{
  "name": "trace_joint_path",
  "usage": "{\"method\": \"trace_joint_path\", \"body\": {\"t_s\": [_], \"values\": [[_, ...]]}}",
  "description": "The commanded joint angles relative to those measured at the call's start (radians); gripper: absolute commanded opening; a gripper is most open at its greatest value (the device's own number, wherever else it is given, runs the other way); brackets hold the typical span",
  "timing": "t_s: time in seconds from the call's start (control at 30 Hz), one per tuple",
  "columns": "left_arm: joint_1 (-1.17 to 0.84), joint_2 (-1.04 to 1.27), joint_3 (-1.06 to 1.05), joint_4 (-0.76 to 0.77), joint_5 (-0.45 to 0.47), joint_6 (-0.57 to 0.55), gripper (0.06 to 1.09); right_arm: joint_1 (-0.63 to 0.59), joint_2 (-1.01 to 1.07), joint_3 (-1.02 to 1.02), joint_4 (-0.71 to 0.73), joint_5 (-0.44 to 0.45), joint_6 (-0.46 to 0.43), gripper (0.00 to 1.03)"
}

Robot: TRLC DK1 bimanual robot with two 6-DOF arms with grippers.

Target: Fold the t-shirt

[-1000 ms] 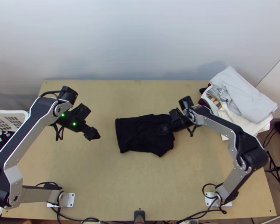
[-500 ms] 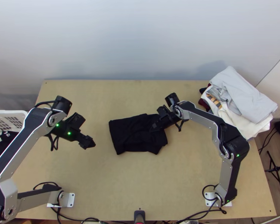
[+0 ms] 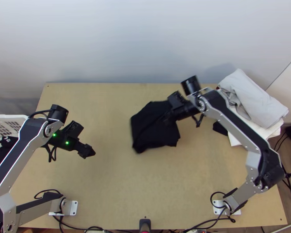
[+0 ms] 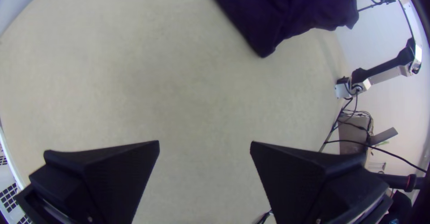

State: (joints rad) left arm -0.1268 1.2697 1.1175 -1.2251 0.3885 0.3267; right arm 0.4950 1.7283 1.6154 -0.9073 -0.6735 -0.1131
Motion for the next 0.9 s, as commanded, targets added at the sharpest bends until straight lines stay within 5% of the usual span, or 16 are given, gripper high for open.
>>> {"method": "trace_joint_path", "body": {"t_s": [0.0, 0.37, 0.87], "values": [[0.029, -0.016, -0.03, 0.012, 0.001, 0.012, 1.05, -0.102, -0.058, 0.176, -0.104, 0.006, -0.002, 0.03], [0.046, -0.09, -0.11, 0.067, 0.01, 0.003, 1.05, -0.417, 0.131, 0.701, -0.211, 0.068, 0.046, 0.03], [0.096, -0.227, -0.255, 0.09, 0.027, -0.008, 1.05, -0.711, 0.162, 0.709, -0.1, 0.132, 0.049, 0.03]]}}
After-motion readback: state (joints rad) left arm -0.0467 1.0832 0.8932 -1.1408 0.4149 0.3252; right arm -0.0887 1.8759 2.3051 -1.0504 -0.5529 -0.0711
